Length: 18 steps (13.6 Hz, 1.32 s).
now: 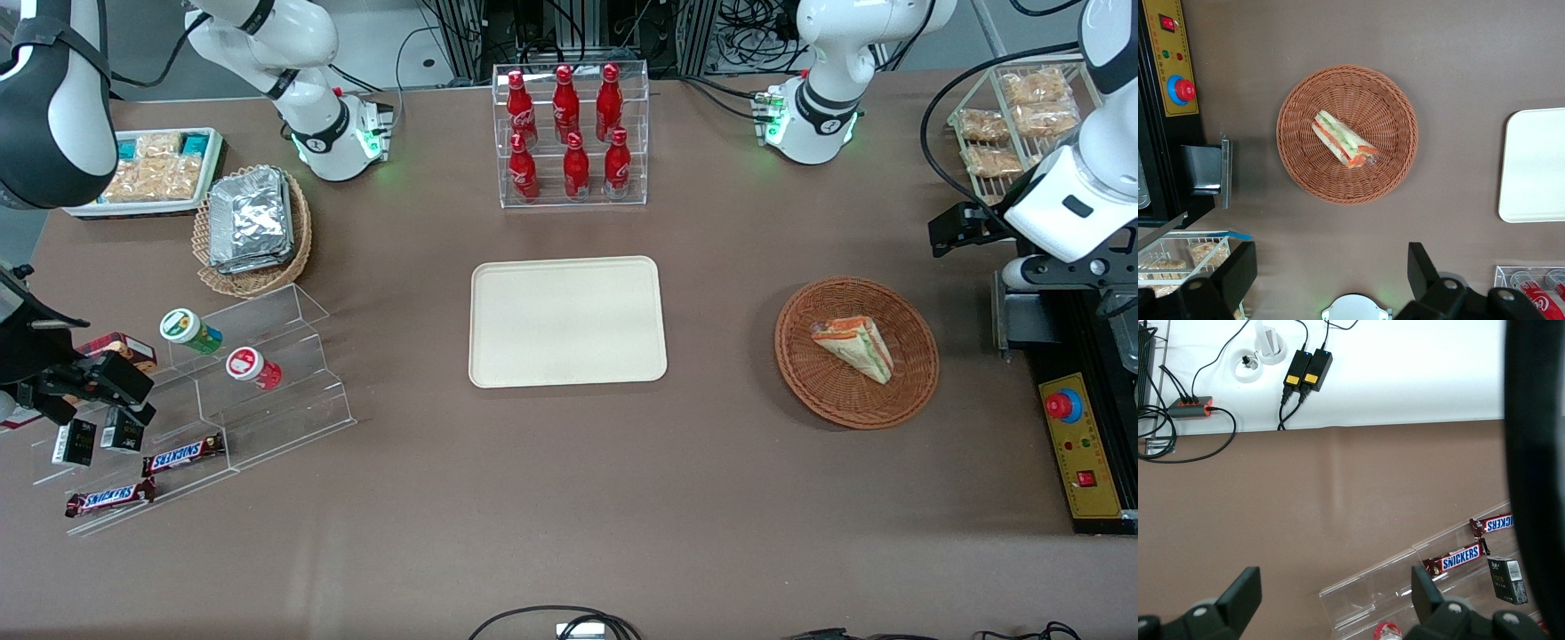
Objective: Place sandwich from basket to tray
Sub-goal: 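Move the left gripper over the sandwich in the wicker basket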
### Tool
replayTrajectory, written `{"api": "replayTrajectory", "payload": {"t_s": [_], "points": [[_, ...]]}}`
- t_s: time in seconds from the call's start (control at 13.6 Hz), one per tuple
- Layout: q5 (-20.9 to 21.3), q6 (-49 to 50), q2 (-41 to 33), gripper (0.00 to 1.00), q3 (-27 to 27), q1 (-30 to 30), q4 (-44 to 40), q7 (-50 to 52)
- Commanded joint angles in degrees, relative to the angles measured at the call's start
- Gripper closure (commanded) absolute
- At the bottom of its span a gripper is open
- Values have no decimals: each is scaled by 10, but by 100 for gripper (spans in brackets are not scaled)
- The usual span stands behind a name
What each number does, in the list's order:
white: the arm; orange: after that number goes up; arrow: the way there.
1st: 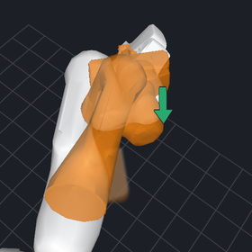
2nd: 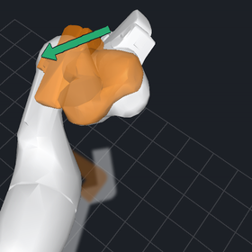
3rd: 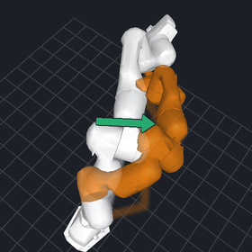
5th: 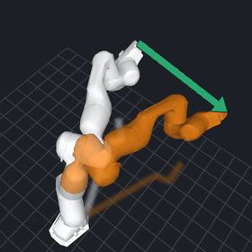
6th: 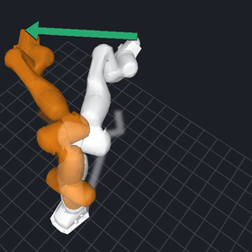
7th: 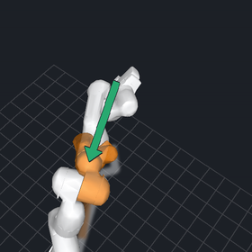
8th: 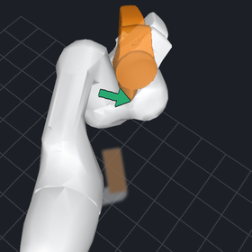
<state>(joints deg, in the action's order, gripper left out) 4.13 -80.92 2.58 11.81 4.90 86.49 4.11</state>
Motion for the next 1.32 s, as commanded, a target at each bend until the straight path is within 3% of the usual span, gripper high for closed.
{"api": "replayTrajectory", "payload": {"t_s": [0.0, 0.29, 0.59, 1.25], "points": [[4, 6, 0, 0, 0, -2, -7, -6], [6, -14, 6, 0, -1, -1, 0, -6], [8, -77, 1, 0, -7, 5, 89, 7], [18, -398, 0, 0, -13, 19, 358, 234]]}}
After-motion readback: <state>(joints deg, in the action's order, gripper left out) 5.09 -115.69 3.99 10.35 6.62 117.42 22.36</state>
